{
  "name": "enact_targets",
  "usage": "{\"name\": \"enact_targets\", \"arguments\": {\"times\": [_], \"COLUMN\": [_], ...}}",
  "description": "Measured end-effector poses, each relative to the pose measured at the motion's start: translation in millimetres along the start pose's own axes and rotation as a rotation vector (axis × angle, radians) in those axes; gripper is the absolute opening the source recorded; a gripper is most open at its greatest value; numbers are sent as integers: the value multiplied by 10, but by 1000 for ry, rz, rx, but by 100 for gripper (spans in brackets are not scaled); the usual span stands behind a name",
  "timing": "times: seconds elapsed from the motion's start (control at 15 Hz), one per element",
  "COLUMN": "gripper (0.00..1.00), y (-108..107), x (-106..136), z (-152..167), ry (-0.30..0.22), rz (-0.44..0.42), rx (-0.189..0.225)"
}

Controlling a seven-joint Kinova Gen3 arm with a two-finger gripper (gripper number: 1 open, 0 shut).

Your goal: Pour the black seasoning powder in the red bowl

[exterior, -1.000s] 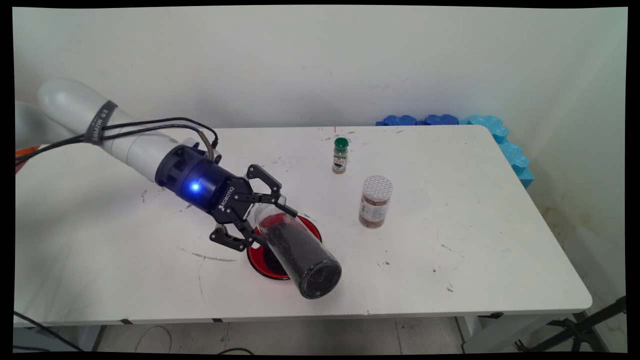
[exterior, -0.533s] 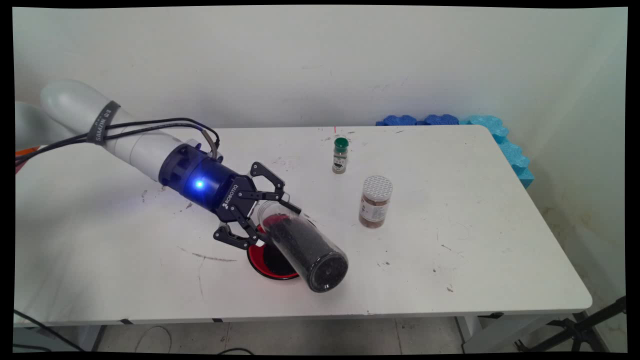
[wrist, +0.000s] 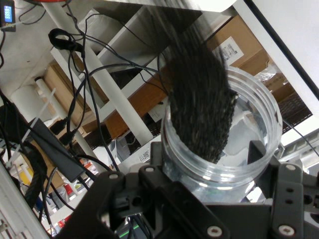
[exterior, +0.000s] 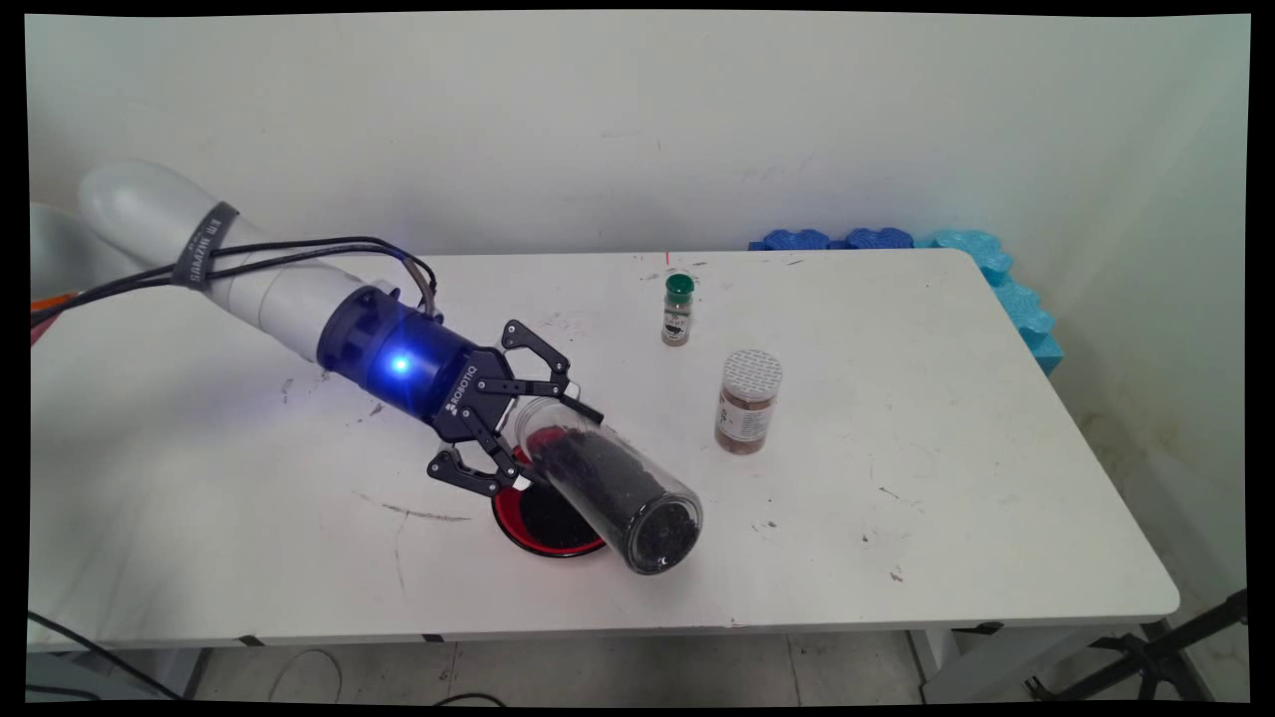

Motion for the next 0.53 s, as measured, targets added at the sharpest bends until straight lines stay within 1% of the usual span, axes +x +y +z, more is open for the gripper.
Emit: {"name": "enact_targets", "arguments": {"times": [0.53], "gripper": [0], "y": [-20], "x": [-21], "z": [-44], "ry": [3], "rz": [-24], "rx": [-10]}}
